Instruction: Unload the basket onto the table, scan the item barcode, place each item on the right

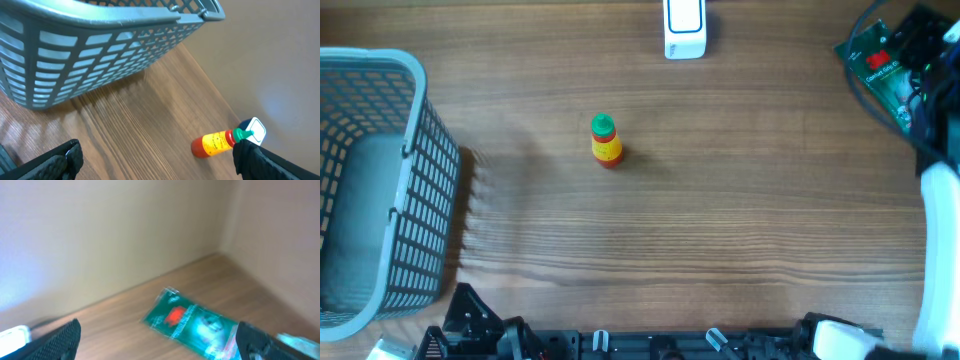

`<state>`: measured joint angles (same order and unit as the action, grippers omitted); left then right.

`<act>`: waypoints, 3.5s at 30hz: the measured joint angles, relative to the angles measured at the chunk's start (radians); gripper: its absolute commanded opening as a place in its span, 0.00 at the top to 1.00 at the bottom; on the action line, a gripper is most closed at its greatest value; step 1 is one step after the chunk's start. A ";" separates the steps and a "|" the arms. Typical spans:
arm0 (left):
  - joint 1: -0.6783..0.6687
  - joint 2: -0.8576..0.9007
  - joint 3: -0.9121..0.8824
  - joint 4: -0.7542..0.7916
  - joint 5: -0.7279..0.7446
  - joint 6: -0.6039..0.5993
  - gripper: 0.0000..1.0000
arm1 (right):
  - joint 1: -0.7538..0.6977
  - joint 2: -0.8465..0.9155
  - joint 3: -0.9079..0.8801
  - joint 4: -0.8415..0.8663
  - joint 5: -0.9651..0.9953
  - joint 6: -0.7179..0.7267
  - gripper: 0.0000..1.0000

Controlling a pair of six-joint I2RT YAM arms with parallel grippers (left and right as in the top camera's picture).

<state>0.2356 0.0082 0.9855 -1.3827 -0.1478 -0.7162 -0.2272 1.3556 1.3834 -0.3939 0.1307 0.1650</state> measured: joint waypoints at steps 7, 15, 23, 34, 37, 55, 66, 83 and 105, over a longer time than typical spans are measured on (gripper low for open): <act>0.000 0.000 0.000 0.001 0.000 0.000 0.00 | 0.282 -0.054 -0.003 -0.516 -0.459 0.351 0.00; 0.000 0.000 0.000 0.002 0.000 0.000 0.00 | 0.344 0.093 -0.143 -0.615 -0.505 0.866 0.01; 0.000 0.000 0.000 0.002 0.000 0.000 0.00 | 0.344 0.116 -0.290 -0.398 -0.616 1.246 0.00; 0.000 0.000 0.000 0.002 0.000 0.000 0.00 | 0.373 0.447 -0.405 0.244 -1.135 1.352 0.00; 0.000 0.000 0.000 0.000 0.000 0.000 0.00 | 0.459 0.533 -0.415 0.522 -1.179 1.501 0.00; 0.000 0.000 0.000 0.002 0.000 0.000 0.00 | 0.740 0.637 -0.341 0.822 -0.881 1.899 0.00; 0.000 0.000 0.000 0.002 0.000 0.000 0.00 | 0.788 0.637 -0.285 0.826 -0.798 1.903 0.10; 0.000 0.000 0.000 0.002 0.000 0.000 0.00 | 0.807 0.638 -0.220 0.452 -0.810 1.315 0.71; 0.000 0.000 0.000 0.002 0.000 0.000 0.00 | 0.781 0.226 -0.233 -0.294 -0.467 0.489 0.01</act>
<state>0.2356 0.0082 0.9855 -1.3811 -0.1474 -0.7166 0.5537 1.5818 1.1500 -0.6880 -0.3367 0.6537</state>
